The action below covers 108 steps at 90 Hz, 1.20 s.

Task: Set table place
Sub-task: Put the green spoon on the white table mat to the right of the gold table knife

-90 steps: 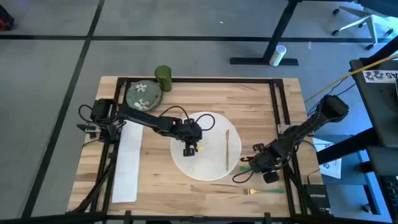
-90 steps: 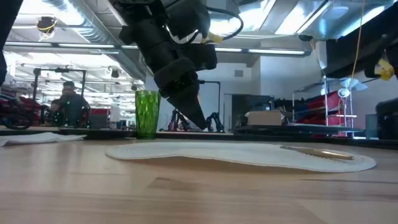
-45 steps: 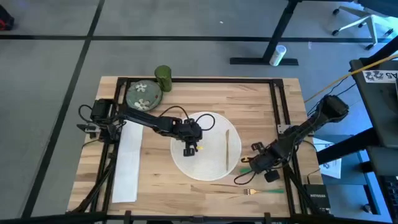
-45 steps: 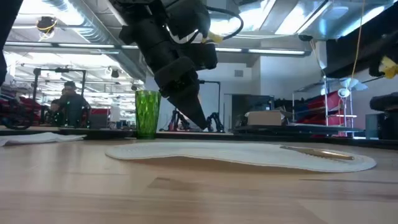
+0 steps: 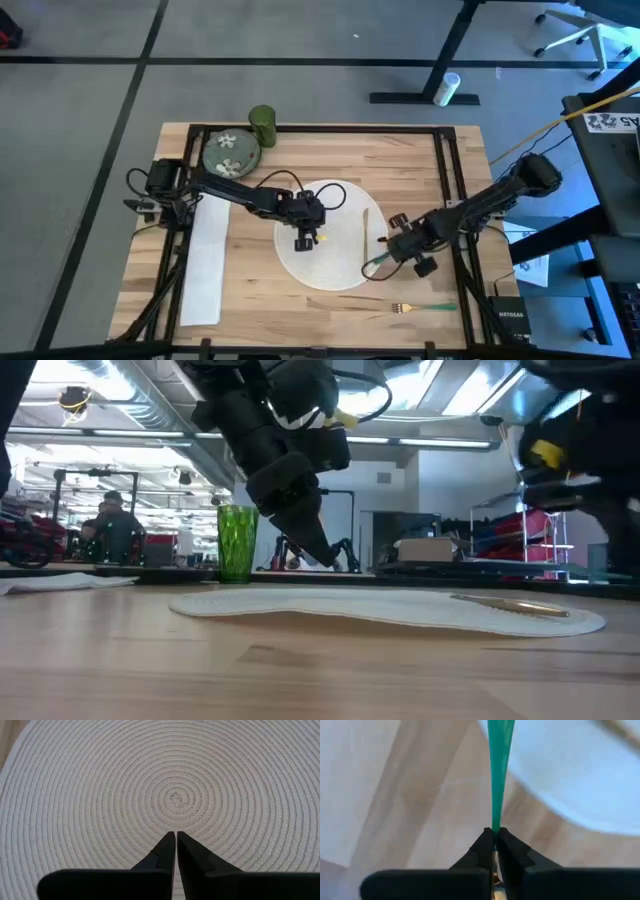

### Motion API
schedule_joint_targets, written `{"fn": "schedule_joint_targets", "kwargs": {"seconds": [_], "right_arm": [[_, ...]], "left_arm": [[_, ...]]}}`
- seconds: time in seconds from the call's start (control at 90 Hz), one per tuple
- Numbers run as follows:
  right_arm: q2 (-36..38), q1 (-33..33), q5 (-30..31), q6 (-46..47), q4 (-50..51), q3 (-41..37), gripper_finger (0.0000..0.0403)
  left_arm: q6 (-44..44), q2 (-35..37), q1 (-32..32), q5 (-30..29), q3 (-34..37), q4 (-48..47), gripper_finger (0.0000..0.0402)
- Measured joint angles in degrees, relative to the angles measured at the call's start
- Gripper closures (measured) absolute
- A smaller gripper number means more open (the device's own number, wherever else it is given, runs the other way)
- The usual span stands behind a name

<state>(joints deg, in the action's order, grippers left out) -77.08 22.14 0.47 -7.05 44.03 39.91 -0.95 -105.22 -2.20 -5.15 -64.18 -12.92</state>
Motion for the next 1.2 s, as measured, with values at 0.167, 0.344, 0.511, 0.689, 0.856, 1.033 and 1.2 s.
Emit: {"fn": "schedule_joint_targets", "kwargs": {"seconds": [0.167, 0.344, 0.511, 0.689, 0.856, 1.033, 1.2], "right_arm": [[0.0, -4.6, -0.2, -10.0, 0.7, 1.3, 0.0402], [0.0, -8.9, -0.4, -18.2, 1.0, 2.4, 0.0402], [0.0, -11.4, -0.5, -26.5, 1.0, 3.0, 0.0403], [0.0, -11.8, -0.5, -36.6, 0.8, 3.6, 0.0403], [0.0, -11.8, -0.5, -44.7, -0.1, 3.7, 0.0403], [0.1, -11.8, 0.4, -51.6, -0.5, 3.7, 0.0403], [0.1, -11.8, 0.5, -57.1, -0.8, 3.7, 0.0403]], "left_arm": [[-0.5, 2.0, -0.1, 0.0, 0.0, -0.4, 0.0402], [-1.0, 5.7, -0.1, 0.1, 0.0, -2.4, 0.0402], [-1.5, 8.5, -0.1, 3.1, 0.0, -4.0, 0.0402], [-2.2, 9.7, -0.1, 3.9, 0.0, -5.9, 0.0402], [-2.3, 9.7, -0.1, 3.9, 0.0, -7.4, 0.0402], [-2.3, 9.7, -0.1, 3.9, 0.0, -8.1, 0.0402], [-2.7, 9.7, -0.1, 3.9, 0.0, -8.0, 0.0402]]}}
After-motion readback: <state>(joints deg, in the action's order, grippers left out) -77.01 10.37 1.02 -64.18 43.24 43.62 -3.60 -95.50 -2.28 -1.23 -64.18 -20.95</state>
